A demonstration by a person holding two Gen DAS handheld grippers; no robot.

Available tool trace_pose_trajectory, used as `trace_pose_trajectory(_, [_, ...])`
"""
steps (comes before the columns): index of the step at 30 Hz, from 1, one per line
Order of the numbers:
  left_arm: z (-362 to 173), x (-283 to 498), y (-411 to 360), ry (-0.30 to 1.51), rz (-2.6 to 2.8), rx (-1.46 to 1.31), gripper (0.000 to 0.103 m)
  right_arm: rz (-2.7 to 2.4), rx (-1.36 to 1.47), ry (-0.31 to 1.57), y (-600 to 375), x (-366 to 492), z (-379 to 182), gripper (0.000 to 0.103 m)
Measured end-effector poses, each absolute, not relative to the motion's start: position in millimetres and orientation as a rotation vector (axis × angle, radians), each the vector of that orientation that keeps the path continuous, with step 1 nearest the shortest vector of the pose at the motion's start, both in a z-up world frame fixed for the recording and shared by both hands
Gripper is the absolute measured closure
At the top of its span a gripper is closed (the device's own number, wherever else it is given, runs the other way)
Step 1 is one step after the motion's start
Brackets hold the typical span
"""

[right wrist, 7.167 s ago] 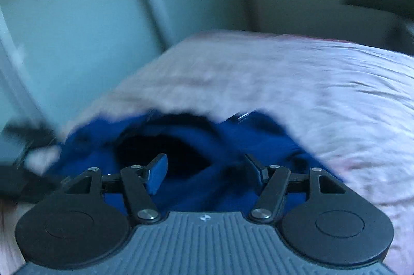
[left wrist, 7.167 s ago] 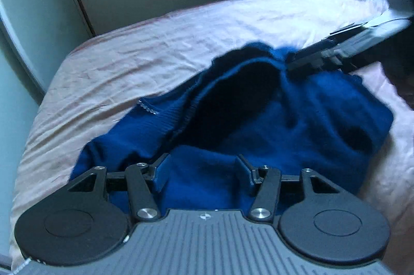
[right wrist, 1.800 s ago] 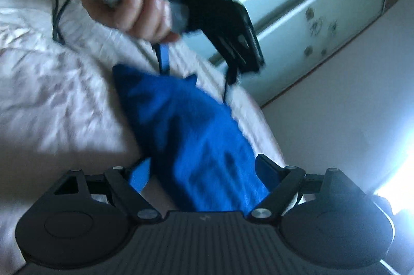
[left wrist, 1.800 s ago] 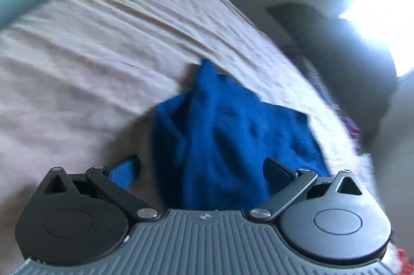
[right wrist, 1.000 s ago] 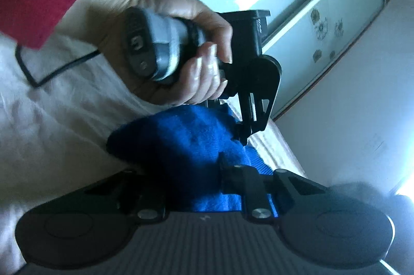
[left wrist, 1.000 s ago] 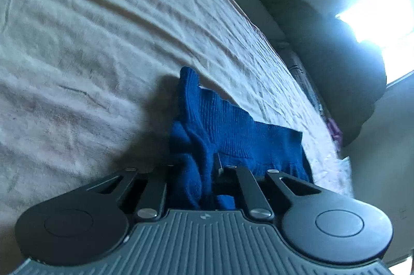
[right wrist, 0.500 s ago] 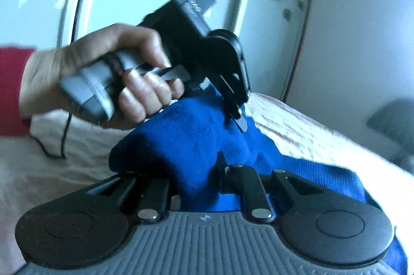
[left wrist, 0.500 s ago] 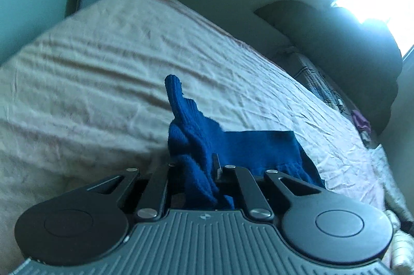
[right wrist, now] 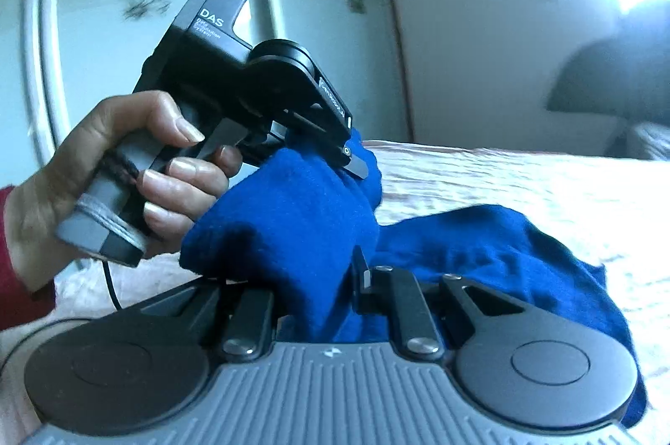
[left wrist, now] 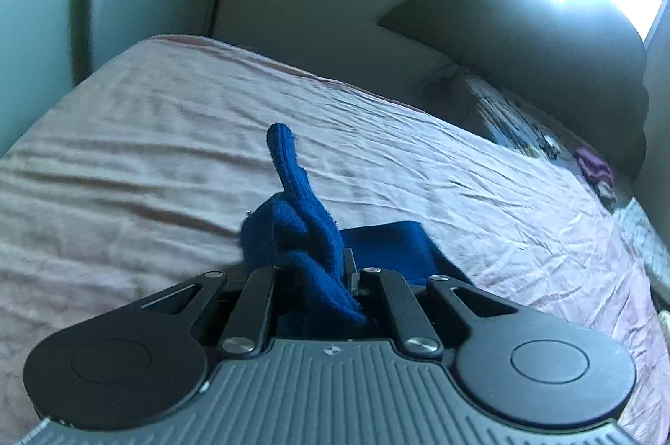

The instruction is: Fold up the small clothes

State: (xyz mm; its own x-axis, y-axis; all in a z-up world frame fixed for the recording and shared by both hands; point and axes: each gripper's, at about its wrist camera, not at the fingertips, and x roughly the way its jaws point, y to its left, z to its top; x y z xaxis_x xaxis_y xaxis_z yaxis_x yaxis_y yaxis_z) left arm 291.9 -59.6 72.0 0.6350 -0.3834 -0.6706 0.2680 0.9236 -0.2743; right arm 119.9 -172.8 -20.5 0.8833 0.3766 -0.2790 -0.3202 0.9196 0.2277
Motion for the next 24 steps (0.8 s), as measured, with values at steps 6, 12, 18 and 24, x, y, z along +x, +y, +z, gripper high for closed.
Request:
trace_pose_trajectory(6, [61, 297, -120, 0.822, -0.403, -0.050, 0.093, 0.311, 0.284, 0.361, -211, 121, -31, 0.088])
trace_pose_trajectory(12, [47, 300, -169, 0.836, -0.419, 0.038, 0.093, 0.265, 0.431, 0.412, -249, 129, -44, 0.088])
trace_pose_trajectory(18, [27, 304, -199, 0.864, -0.410, 0.098, 0.093, 0.244, 0.599, 0.465, -282, 139, -62, 0.088])
trace_pose_trajectory(24, [14, 303, -215, 0.869, -0.386, 0.136, 0.093, 0.238, 0.679, 0.489, -297, 140, -79, 0.088])
